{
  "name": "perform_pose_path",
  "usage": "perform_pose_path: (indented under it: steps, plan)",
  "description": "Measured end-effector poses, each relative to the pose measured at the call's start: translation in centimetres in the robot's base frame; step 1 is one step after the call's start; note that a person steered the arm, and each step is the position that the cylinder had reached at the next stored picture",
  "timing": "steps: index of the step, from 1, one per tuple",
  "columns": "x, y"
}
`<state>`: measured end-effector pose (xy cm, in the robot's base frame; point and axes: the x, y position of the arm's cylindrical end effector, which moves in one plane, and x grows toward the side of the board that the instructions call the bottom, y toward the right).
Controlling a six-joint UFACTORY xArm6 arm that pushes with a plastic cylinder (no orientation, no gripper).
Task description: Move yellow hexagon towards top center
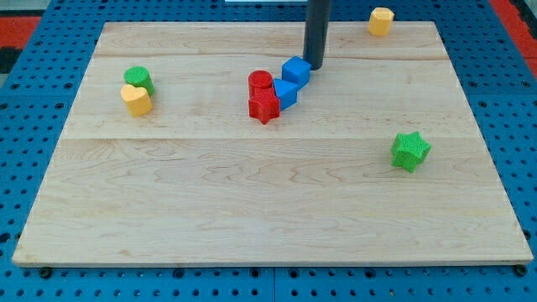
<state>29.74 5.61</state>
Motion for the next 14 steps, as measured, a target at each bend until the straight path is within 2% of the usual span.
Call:
perform_pose_path:
  steps: [3,4,5,6,7,8,10,12,14]
  plan:
    - [2.0,-1.9]
    - [2.2,5.0]
    - [1.6,14.4]
    - [-3.5,17.7]
    - [-8.0,17.5]
    - [-10.3,19.2]
    - [-10.6,18.5]
    - [-10.5,10.3]
    - [-10.6,11.9]
